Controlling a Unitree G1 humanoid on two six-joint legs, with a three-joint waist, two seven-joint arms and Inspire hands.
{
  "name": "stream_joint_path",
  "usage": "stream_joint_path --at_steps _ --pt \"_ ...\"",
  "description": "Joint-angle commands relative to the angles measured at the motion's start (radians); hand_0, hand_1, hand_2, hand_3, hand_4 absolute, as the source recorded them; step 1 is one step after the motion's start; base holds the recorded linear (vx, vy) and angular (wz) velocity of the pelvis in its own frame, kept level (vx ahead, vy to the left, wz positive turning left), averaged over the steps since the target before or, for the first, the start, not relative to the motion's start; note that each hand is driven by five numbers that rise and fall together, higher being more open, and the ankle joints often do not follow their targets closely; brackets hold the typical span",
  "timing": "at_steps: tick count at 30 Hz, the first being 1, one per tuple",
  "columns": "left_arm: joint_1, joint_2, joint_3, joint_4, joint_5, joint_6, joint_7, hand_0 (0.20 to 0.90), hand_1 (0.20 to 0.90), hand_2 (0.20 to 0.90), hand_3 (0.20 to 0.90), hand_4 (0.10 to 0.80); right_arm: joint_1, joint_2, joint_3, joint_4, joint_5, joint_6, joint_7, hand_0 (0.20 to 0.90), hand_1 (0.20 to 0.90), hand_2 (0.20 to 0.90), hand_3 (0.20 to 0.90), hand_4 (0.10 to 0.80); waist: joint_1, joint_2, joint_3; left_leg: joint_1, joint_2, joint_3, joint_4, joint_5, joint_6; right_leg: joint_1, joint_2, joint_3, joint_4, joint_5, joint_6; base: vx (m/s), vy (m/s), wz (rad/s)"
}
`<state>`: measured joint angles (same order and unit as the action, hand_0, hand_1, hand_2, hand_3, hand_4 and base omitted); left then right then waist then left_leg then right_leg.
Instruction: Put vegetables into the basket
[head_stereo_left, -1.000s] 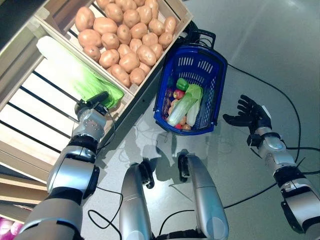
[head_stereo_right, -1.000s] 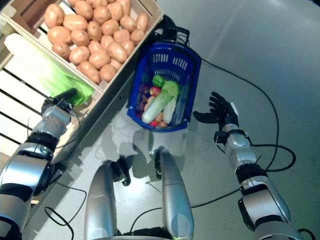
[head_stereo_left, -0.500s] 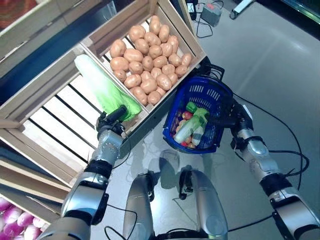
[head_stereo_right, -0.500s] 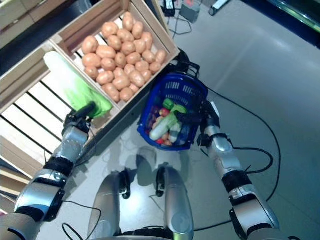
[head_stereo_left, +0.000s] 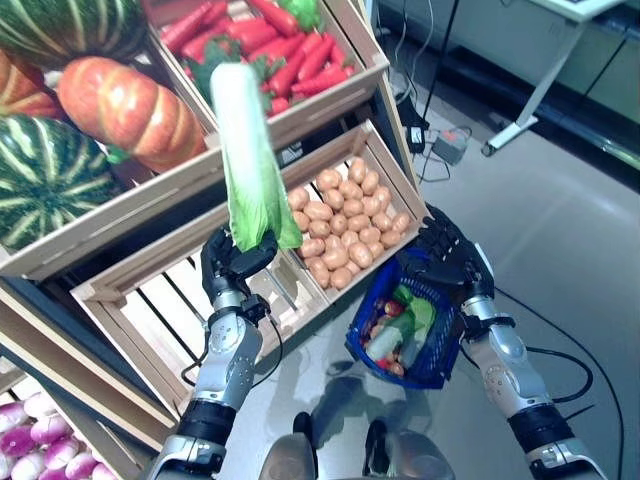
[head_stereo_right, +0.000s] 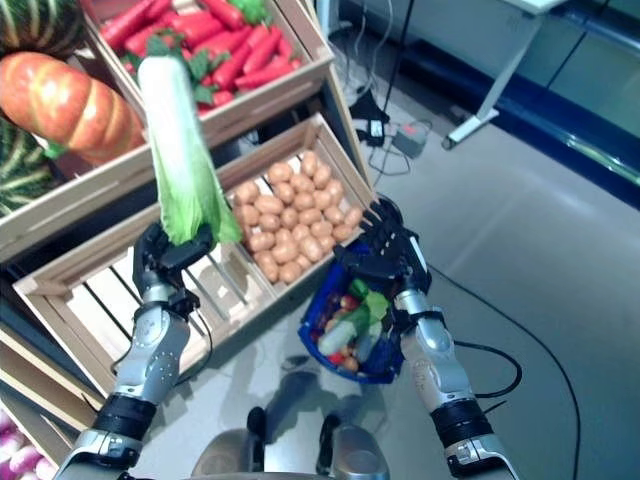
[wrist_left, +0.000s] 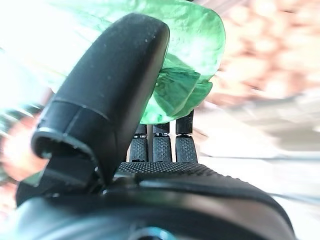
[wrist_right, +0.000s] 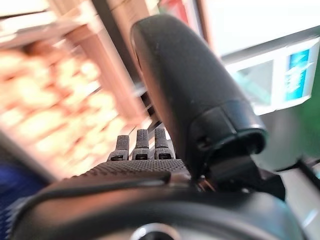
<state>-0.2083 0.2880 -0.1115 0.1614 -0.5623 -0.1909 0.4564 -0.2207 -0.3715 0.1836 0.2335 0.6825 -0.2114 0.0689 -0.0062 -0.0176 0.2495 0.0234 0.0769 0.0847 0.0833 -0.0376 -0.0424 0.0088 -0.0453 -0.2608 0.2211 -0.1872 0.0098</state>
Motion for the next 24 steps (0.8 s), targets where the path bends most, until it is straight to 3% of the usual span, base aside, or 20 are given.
stream_joint_path --at_steps 1,4,13,24 --pt "-0.01 0.063 -0.001 -0.084 0.109 -0.118 -0.066 0.3 0.3 0.3 0.3 0.4 -0.018 0.029 -0.064 -0.072 0.07 -0.058 0.095 0.9 0.9 0.9 0.9 0.8 0.019 -0.02 -0.136 0.088 -0.064 0.011 -0.131 -0.024 0.056 0.116 0.001 0.017 -0.244 0.12 0.004 0.052 0.011 0.11" --pt "0.009 0.072 0.006 -0.093 0.12 -0.13 -0.082 0.3 0.3 0.3 0.3 0.4 -0.008 0.03 -0.073 -0.109 0.086 -0.049 0.106 0.9 0.9 0.9 0.9 0.8 0.021 -0.019 -0.153 0.1 -0.066 0.002 -0.171 -0.012 0.054 0.141 0.004 0.011 -0.308 0.155 0.012 0.029 0.013 0.07" --pt "0.036 0.11 -0.022 -0.115 0.25 -0.184 -0.158 0.3 0.3 0.3 0.3 0.4 0.003 0.023 -0.106 -0.181 0.225 -0.016 0.183 0.9 0.9 0.9 0.9 0.8 0.024 -0.021 -0.18 0.095 -0.067 0.002 -0.171 -0.026 0.061 0.132 0.007 0.02 -0.308 0.159 0.018 0.014 0.011 0.06" --pt "-0.008 0.114 -0.073 -0.099 0.329 -0.198 -0.19 0.3 0.3 0.3 0.3 0.4 -0.066 0.064 -0.105 -0.206 0.345 0.012 0.231 0.9 0.9 0.9 0.9 0.8 0.024 -0.02 -0.192 0.126 -0.069 0.009 -0.171 -0.045 0.067 0.155 0.011 0.043 -0.308 0.15 0.015 0.018 0.008 0.01"
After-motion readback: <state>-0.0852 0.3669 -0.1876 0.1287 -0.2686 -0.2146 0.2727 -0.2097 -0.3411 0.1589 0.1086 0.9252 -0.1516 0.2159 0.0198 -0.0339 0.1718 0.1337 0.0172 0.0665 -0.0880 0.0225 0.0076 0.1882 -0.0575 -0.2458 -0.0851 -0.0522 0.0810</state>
